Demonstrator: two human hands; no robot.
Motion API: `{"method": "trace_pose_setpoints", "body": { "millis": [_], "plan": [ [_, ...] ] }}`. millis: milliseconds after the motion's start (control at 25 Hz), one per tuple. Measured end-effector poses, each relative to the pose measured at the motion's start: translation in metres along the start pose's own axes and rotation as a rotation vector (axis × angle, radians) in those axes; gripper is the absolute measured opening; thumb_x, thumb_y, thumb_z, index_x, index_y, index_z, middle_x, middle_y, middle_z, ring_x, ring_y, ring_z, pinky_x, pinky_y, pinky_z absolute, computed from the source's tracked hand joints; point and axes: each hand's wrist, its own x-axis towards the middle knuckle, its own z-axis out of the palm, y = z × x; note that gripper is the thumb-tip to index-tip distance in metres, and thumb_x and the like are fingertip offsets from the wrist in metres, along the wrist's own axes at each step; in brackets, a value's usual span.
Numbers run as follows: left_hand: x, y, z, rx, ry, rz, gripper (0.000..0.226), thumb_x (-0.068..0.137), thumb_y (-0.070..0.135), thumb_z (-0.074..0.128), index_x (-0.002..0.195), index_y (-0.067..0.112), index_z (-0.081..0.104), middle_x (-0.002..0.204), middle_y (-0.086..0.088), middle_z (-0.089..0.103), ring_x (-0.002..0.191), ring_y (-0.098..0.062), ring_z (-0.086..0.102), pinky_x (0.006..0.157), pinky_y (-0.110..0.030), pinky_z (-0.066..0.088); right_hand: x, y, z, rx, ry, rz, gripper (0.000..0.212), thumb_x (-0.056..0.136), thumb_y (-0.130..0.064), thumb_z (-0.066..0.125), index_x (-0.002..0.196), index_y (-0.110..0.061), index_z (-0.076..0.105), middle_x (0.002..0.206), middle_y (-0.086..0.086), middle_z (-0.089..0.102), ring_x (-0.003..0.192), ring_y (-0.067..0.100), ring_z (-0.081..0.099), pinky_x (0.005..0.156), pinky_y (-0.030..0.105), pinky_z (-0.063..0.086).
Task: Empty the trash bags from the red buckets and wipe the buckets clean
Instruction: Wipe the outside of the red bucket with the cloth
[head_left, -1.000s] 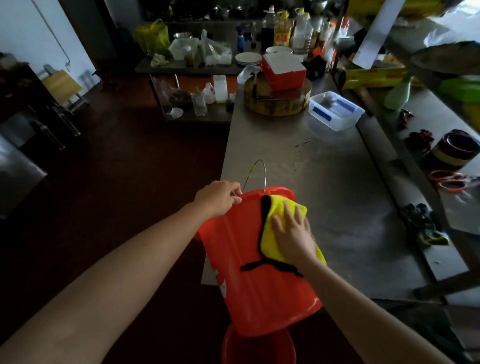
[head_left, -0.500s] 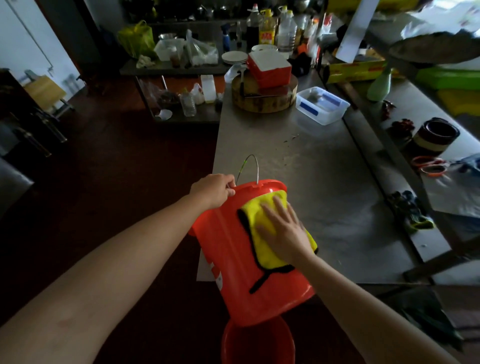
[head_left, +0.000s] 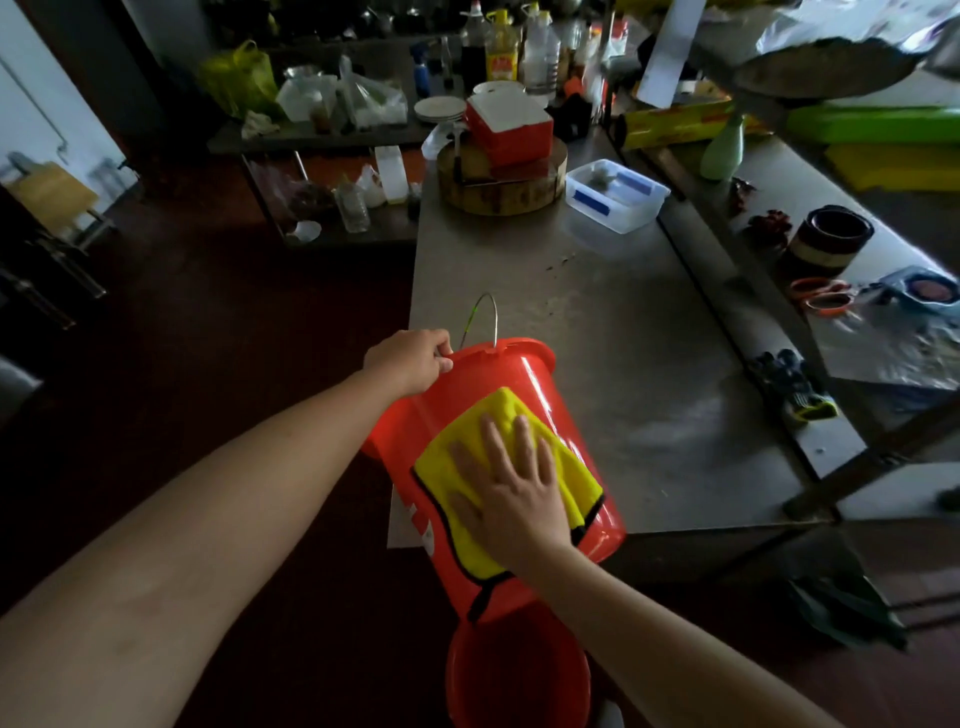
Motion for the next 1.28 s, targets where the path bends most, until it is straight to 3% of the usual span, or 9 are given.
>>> {"method": "trace_pose_setpoints", "body": {
  "millis": [200, 320, 440, 560, 720, 880, 960, 1080, 1280],
  "plan": [
    [-0.004, -0.003, 0.000, -0.007, -0.006, 0.030, 0.005, 0.097, 0.037, 0.061, 0.098, 0.033, 0.060, 0.110, 0.009, 0.068, 0.100, -0.018, 0.062, 0.076, -0.033, 0.044, -0.003, 0.034, 0.003, 0.051, 0.030, -0.160, 0.064, 0.096, -0.074, 0.029, 0.155, -0.056, 0.011, 0.169, -0.013, -0.008, 0.155, 0.031, -0.014, 0.124, 0.055, 0.001],
    [-0.002, -0.002, 0.000, -0.006, -0.012, 0.035, 0.004, 0.096, 0.040, 0.061, 0.096, 0.036, 0.059, 0.109, 0.009, 0.068, 0.099, -0.017, 0.063, 0.076, -0.034, 0.045, -0.008, 0.081, 0.010, 0.307, -0.028, 0.206, 0.066, 0.092, -0.077, 0.035, 0.152, -0.061, 0.011, 0.169, -0.017, -0.003, 0.157, 0.024, 0.001, 0.121, 0.048, 0.019],
    [0.000, -0.002, 0.002, 0.010, -0.007, 0.035, 0.006, 0.096, 0.043, 0.060, 0.096, 0.037, 0.058, 0.108, 0.009, 0.068, 0.096, -0.016, 0.063, 0.077, -0.035, 0.050, -0.013, 0.120, 0.015, 0.747, -0.111, 0.580, 0.063, 0.097, -0.067, 0.041, 0.156, -0.048, 0.024, 0.166, -0.005, 0.026, 0.149, 0.024, 0.032, 0.116, 0.040, 0.033],
    [-0.001, -0.002, 0.003, 0.021, -0.002, 0.029, 0.006, 0.096, 0.043, 0.060, 0.097, 0.037, 0.058, 0.108, 0.008, 0.068, 0.096, -0.018, 0.064, 0.080, -0.038, 0.053, -0.016, 0.109, 0.012, 0.754, -0.121, 0.682, 0.060, 0.102, -0.060, 0.035, 0.158, -0.041, 0.024, 0.165, 0.002, 0.029, 0.146, 0.032, 0.034, 0.115, 0.043, 0.034],
    [0.000, -0.005, 0.001, 0.013, -0.011, 0.028, 0.006, 0.095, 0.043, 0.060, 0.093, 0.039, 0.057, 0.110, 0.008, 0.068, 0.100, -0.019, 0.063, 0.081, -0.037, 0.051, -0.030, 0.035, 0.009, 0.264, -0.002, 0.373, 0.066, 0.098, -0.069, 0.027, 0.158, -0.048, 0.009, 0.170, -0.001, -0.003, 0.155, 0.039, -0.001, 0.122, 0.054, 0.013],
    [-0.007, -0.011, 0.002, 0.014, 0.020, 0.026, 0.006, 0.095, 0.040, 0.061, 0.092, 0.038, 0.057, 0.109, 0.008, 0.067, 0.101, -0.021, 0.063, 0.086, -0.040, 0.052, -0.042, -0.019, 0.027, -0.125, 0.068, -0.193, 0.058, 0.097, -0.062, 0.037, 0.152, -0.043, 0.038, 0.169, 0.003, 0.013, 0.153, 0.045, -0.001, 0.118, 0.068, 0.014],
    [-0.011, -0.014, 0.004, 0.020, 0.043, 0.032, 0.005, 0.097, 0.039, 0.059, 0.093, 0.037, 0.057, 0.105, 0.007, 0.064, 0.098, -0.021, 0.062, 0.084, -0.041, 0.052, -0.043, -0.031, 0.037, -0.234, 0.046, -0.338, 0.057, 0.094, -0.058, 0.044, 0.147, -0.038, 0.047, 0.169, 0.003, 0.016, 0.154, 0.043, -0.002, 0.118, 0.068, 0.016],
    [-0.014, -0.024, 0.010, -0.063, 0.046, 0.071, 0.004, 0.098, 0.028, 0.059, 0.095, 0.029, 0.058, 0.103, 0.003, 0.061, 0.096, -0.021, 0.060, 0.082, -0.039, 0.052, -0.042, -0.019, 0.032, -0.136, 0.088, -0.317, 0.060, 0.094, -0.062, 0.043, 0.150, -0.040, 0.042, 0.169, -0.001, 0.015, 0.156, 0.036, -0.001, 0.120, 0.065, 0.017],
    [-0.028, -0.047, 0.014, -0.196, 0.069, 0.088, 0.011, 0.097, 0.021, 0.061, 0.090, 0.029, 0.057, 0.102, 0.001, 0.061, 0.093, -0.019, 0.061, 0.076, -0.033, 0.047, -0.049, 0.040, 0.019, 0.240, 0.082, 0.137, 0.066, 0.089, -0.082, 0.031, 0.150, -0.063, 0.015, 0.168, -0.019, -0.002, 0.156, 0.024, -0.001, 0.120, 0.051, 0.025]
  ]
}}
